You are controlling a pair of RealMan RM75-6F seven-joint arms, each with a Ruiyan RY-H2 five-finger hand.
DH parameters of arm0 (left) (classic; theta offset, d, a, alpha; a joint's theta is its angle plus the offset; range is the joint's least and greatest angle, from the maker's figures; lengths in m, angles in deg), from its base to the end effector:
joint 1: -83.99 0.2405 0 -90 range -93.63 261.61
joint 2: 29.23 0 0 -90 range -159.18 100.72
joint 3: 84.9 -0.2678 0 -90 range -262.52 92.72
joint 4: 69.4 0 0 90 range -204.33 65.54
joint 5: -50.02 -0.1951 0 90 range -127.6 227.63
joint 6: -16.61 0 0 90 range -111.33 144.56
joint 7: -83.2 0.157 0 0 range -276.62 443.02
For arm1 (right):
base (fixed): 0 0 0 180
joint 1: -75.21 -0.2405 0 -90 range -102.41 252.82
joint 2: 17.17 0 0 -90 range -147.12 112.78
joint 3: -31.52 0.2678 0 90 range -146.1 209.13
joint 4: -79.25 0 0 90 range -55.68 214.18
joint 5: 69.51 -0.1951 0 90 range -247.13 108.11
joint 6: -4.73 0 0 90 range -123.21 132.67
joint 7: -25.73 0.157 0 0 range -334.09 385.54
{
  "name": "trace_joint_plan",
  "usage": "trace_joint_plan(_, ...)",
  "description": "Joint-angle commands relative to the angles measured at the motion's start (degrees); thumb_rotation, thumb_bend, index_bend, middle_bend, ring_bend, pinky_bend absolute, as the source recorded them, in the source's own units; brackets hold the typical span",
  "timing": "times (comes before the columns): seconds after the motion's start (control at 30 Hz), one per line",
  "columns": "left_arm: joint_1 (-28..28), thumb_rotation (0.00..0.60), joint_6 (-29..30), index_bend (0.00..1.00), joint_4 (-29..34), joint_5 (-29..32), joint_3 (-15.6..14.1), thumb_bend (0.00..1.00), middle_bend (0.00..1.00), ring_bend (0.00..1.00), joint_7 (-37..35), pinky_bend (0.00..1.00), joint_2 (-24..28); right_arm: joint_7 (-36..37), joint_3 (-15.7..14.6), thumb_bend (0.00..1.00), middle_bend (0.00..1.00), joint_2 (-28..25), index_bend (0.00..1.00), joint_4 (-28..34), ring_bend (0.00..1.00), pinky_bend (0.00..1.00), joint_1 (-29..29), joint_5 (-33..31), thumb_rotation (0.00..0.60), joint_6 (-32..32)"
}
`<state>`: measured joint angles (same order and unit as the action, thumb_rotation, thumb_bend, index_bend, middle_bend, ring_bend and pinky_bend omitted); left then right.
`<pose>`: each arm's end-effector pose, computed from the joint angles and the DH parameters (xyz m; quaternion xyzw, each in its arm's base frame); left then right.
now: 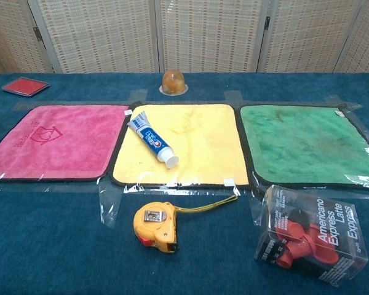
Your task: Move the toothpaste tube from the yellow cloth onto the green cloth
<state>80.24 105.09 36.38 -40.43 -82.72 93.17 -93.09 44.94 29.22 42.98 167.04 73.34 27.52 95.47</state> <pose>-0.2610 0.1816 0.1677 -0.5952 -0.3774 -0.4295 0.5646 -0.3165 -0.1583 0.1947 0.6026 -0.4256 0.4546 0.4990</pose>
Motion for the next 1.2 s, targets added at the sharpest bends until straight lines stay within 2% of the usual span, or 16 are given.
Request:
trace_joint_plan(0.03, -0.42, 0.600, -1.47, 0.26, 0.30, 1.27, -0.14, 0.59, 0.12, 0.08, 0.73, 0.00, 0.28, -0.64, -0.14, 0.16, 0.10, -0.15, 0.19, 0.37, 0.11, 0.00, -0.42, -0.06, 0.600, -0.98)
trace_joint_plan(0.47, 0.21, 0.600, -0.59, 0.26, -0.10, 2.99, 0.18, 0.59, 0.12, 0.08, 1.52, 0.00, -0.59, -1.75, 0.07, 0.16, 0.10, -0.34, 0.19, 1.17, 0.11, 0.00, -1.16, 0.28, 0.600, -1.60)
trace_joint_plan(0.7, 0.45, 0.600, -0.08, 0.26, -0.14, 2.68, 0.09, 0.59, 0.12, 0.08, 1.16, 0.00, -0.51, -6.49, 0.47, 0.16, 0.10, -2.55, 0.18, 5.16, 0.11, 0.00, -4.65, 2.44, 0.600, -5.65)
trace_joint_plan(0.83, 0.77, 0.600, 0.56, 0.26, -0.33, 1.99, -0.15, 0.59, 0.12, 0.08, 0.61, 0.00, -0.51, -10.65, 1.90, 0.17, 0.10, -5.52, 0.16, 11.12, 0.10, 0.00, -9.84, 4.57, 0.600, -11.31)
trace_joint_plan(0.97, 1.29, 0.600, 1.49, 0.26, -0.63, 1.39, -0.36, 0.59, 0.12, 0.08, -0.25, 0.00, -0.42, -14.13, 4.41, 0.27, 0.10, -7.64, 0.16, 16.34, 0.10, 0.00, -16.29, 4.62, 0.600, -19.17)
trace_joint_plan(1.1, 2.01, 0.600, 2.44, 0.26, -1.09, 1.10, -0.64, 0.59, 0.12, 0.08, -1.31, 0.00, -0.06, -17.75, 7.94, 0.36, 0.10, -8.48, 0.16, 20.64, 0.10, 0.00, -24.23, 2.01, 0.600, -29.55)
trace_joint_plan(1.2, 2.54, 0.600, 3.17, 0.26, -1.34, 0.93, -0.78, 0.59, 0.12, 0.08, -2.04, 0.00, 0.17, -20.48, 10.73, 0.39, 0.11, -7.57, 0.16, 22.30, 0.12, 0.00, -29.98, -1.43, 0.600, -36.96)
